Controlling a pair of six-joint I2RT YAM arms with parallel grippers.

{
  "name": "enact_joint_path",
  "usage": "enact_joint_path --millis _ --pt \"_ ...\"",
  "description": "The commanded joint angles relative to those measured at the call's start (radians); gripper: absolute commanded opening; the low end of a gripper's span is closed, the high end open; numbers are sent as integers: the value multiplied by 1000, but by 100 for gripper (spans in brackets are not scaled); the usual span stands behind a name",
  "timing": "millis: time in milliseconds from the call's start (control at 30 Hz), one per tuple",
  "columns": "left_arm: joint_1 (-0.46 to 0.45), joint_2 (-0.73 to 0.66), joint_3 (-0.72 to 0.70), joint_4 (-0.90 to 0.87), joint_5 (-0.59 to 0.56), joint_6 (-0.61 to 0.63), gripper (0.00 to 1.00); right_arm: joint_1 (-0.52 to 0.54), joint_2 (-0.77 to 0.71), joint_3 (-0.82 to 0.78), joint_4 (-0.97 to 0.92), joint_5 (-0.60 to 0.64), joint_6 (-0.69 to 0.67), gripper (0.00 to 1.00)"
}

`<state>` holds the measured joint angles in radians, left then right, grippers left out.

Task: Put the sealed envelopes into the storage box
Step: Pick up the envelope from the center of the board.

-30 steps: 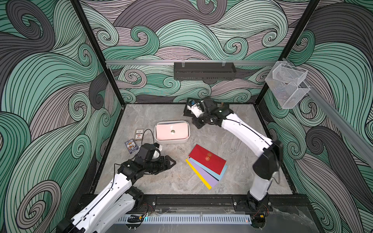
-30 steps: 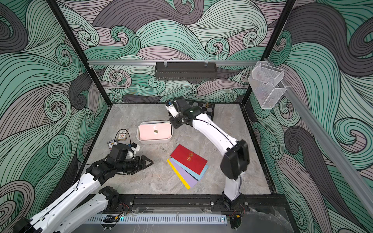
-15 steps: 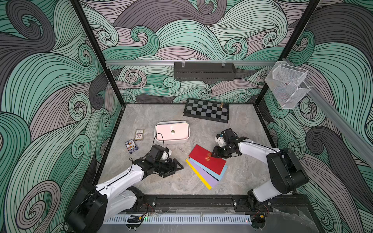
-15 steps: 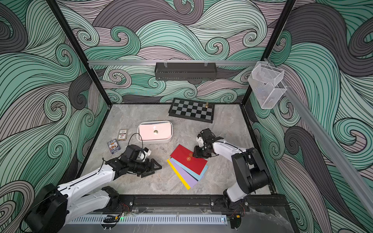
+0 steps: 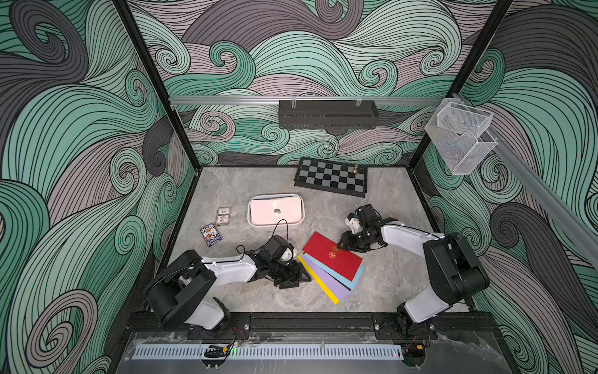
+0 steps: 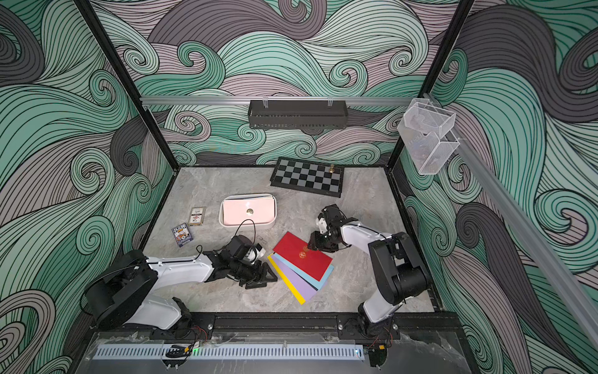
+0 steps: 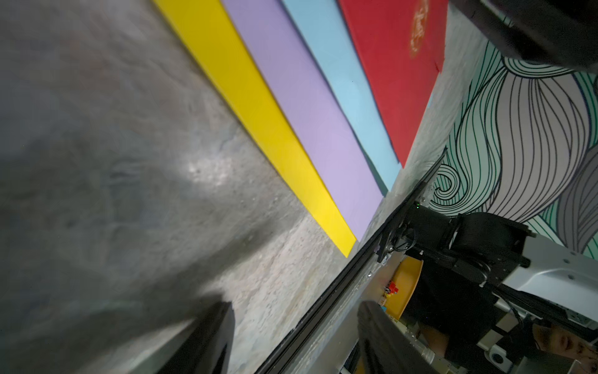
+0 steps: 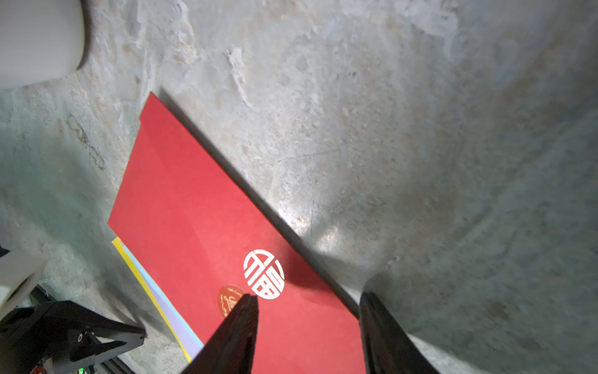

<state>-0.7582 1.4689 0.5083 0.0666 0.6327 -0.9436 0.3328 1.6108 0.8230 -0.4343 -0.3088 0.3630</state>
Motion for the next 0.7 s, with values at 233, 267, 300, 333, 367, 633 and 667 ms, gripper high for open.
enact_joint_path --millis 233,267,300,333,367,633,667 --pt "8 124 151 -89 -103 60 62 157 -102 -144 86 -256 120 55" --pt "16 132 159 -103 -109 69 61 162 -103 -156 120 -269 135 55" --pt "24 140 163 -108 -107 74 60 164 -105 -164 139 -278 150 55" --pt "30 144 164 -105 -105 75 60 166 -106 -169 152 -283 162 55" --pt "35 149 161 -99 -106 75 59 169 -108 -169 167 -289 169 55" --pt "40 167 153 -76 -88 80 53 180 -124 -127 219 -332 230 54" --pt "40 167 151 -76 -88 80 53 184 -125 -124 226 -337 235 54"
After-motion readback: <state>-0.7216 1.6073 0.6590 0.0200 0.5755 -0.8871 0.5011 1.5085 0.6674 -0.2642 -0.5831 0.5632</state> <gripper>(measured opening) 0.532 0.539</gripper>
